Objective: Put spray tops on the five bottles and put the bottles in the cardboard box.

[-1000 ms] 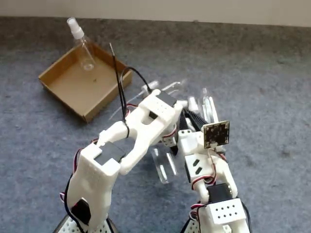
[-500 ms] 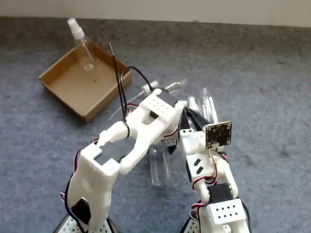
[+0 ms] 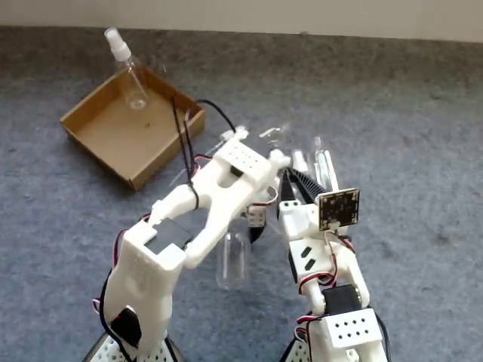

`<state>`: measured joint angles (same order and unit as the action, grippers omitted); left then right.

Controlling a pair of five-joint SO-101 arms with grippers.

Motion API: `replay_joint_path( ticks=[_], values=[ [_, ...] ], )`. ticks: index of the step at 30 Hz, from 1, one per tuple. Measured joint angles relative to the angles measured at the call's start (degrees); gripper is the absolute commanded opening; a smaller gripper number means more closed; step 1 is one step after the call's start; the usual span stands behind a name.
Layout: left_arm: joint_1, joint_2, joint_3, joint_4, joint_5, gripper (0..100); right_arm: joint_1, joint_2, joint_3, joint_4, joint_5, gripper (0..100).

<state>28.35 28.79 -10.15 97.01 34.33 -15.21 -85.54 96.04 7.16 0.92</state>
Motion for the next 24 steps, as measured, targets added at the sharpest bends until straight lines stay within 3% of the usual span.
replay_joint_path(
  ticks=[12,19,24],
  values=[
    [-10.20,-19.43,-0.79,1.58,-22.15,7,-0.26,0.00,0.00,0.00,0.00,0.8],
    [-13.36,-29.80,-0.09,1.93,-27.96,7,-0.26,0.00,0.00,0.00,0.00,0.8],
    [-14.07,-37.10,7.47,1.93,-30.77,7,-0.26,0.00,0.00,0.00,0.00,0.8]
  ],
)
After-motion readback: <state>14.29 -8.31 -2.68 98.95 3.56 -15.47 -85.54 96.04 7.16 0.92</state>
